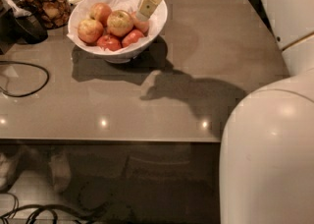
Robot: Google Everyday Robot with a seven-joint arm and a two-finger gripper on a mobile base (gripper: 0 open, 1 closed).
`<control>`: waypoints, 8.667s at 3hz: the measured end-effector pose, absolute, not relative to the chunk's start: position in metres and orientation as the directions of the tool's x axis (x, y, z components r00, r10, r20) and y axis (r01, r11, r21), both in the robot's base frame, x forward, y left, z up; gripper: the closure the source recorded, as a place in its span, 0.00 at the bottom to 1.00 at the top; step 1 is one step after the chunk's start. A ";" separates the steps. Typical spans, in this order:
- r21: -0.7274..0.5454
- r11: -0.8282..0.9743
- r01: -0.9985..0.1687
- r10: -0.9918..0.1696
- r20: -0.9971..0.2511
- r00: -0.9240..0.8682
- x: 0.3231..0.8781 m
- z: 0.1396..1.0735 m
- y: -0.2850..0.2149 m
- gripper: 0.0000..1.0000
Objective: Pick apple from white bowl
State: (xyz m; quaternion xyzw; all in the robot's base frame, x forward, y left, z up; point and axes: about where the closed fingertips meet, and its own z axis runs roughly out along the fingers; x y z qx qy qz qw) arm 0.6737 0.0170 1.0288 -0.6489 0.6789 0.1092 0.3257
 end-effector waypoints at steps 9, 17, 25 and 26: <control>-0.159 0.145 -0.977 -0.853 -0.520 -0.042 0.725 0.968 0.055 0.05; -0.153 0.115 -0.982 -0.866 -0.499 -0.023 0.743 0.943 0.076 0.29; -0.127 0.087 -0.988 -0.873 -0.487 -0.014 0.749 0.919 0.090 0.71; -0.127 0.087 -0.988 -0.873 -0.487 -0.014 0.749 0.919 0.090 0.93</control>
Offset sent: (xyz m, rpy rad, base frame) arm 0.0312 0.0230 -0.0015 -0.0437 0.0219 0.0359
